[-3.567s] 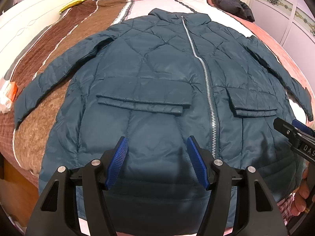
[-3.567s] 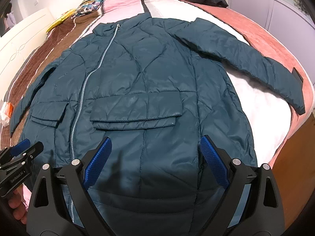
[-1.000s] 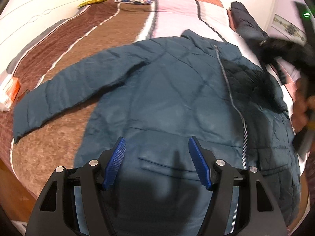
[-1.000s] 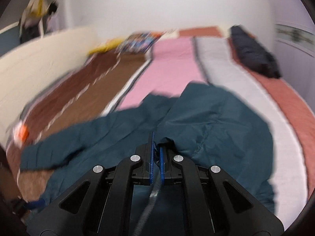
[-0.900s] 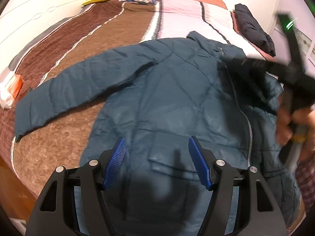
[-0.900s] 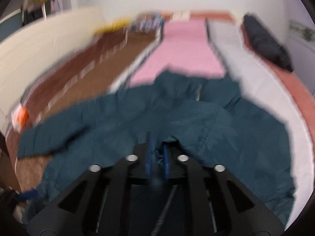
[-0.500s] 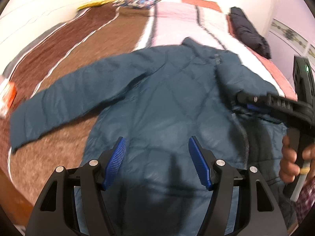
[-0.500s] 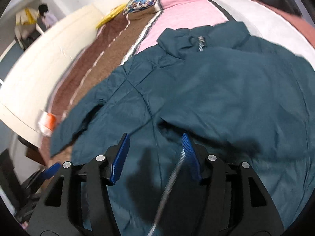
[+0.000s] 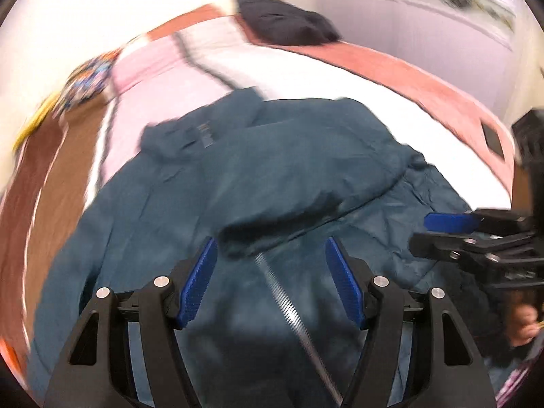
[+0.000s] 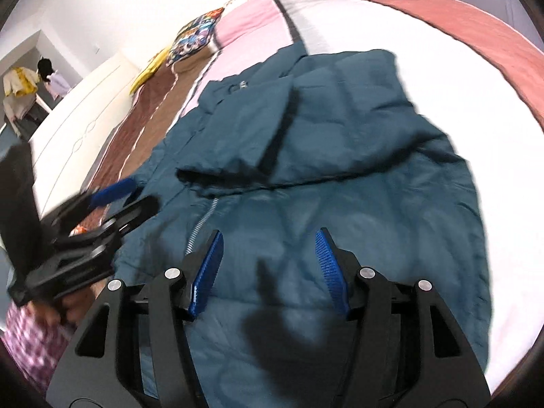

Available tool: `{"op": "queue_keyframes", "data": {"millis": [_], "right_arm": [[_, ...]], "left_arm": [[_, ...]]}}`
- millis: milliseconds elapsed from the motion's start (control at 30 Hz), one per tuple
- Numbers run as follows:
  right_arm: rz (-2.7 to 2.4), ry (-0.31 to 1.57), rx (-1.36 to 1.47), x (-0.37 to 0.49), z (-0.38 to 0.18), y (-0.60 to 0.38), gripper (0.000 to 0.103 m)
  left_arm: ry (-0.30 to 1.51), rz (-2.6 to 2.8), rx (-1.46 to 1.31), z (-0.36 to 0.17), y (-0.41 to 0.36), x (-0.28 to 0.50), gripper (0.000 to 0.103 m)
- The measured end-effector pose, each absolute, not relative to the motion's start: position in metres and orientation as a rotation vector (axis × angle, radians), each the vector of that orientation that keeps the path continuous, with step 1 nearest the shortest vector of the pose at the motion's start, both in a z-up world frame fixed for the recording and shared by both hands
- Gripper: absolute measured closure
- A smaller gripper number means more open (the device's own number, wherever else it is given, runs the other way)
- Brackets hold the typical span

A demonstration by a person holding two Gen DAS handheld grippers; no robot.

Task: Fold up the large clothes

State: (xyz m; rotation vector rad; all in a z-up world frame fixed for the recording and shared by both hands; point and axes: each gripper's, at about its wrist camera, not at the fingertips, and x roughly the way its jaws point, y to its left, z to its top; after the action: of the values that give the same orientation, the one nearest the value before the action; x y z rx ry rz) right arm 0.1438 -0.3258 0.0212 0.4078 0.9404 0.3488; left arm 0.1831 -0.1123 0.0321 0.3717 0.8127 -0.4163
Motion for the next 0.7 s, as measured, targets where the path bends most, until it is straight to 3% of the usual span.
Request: {"op": "queue_keyframes", "data": {"millis": [267,333,367,400,500,700], "right_arm": [[0.337,0.935,0.476,0.140,0.013,-0.358,0.046],[0.333,0.938,0.487,0.139,0.010,-0.363,0.046],[0.328,0.941,0.492,0.139,0.009,-0.365,0.046],[0.326,0.943,0.496,0.139,0.008,-0.367,0.046],[0.324,0.947,0.498,0.138,0.007,-0.366,0.046],[0.348,0.956,0.471,0.136,0.007,-0.351,0.046]], "left_arm": [[0.778,-0.432,0.701,-0.006,-0.180,0.204,0.039],[0.761,-0.421,0.732,-0.011,-0.186,0.209,0.059],[0.779,-0.427,0.713,-0.011,-0.186,0.213,0.076],[0.793,-0.419,0.674,-0.008,-0.184,0.216,0.083],[0.786,-0.375,0.560,0.007,-0.169,0.221,0.093],[0.742,-0.251,0.297,0.049,-0.109,0.221,0.095]]}}
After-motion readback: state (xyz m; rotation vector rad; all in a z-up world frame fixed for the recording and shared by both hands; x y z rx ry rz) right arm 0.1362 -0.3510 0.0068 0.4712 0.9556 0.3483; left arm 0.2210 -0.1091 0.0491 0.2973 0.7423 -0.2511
